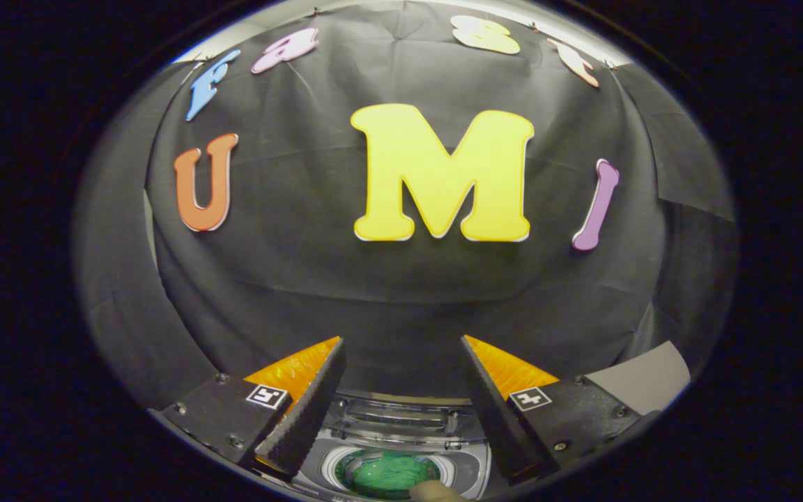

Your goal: Put the clothes into the washing machine and then close the washing machine lid.

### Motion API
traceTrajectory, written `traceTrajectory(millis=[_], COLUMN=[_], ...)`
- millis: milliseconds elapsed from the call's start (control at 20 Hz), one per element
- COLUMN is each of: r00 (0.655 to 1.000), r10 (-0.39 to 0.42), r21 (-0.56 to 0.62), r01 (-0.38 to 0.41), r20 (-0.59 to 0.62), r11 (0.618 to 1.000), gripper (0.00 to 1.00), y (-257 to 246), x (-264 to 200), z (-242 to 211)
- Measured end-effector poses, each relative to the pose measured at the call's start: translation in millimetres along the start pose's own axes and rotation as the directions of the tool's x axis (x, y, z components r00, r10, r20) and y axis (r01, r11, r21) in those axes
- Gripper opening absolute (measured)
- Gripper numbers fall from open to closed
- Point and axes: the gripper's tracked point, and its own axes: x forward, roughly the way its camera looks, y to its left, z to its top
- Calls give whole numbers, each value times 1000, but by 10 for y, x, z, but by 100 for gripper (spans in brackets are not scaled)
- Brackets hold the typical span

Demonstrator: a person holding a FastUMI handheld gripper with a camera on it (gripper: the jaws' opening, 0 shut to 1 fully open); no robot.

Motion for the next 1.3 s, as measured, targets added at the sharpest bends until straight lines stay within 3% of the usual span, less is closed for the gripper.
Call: traceTrajectory(millis=[350, 700, 1300], r00=[989, 943, 970], r10=[-36, -42, -52], r21=[64, 80, 62], r01=[45, 72, 69], r20=[-143, -331, -238], r11=[997, 994, 996], gripper=[100, 100, 100], y=[-73, -92, -69], x=[601, 1011, 953], z=[-371, -998, -1028])
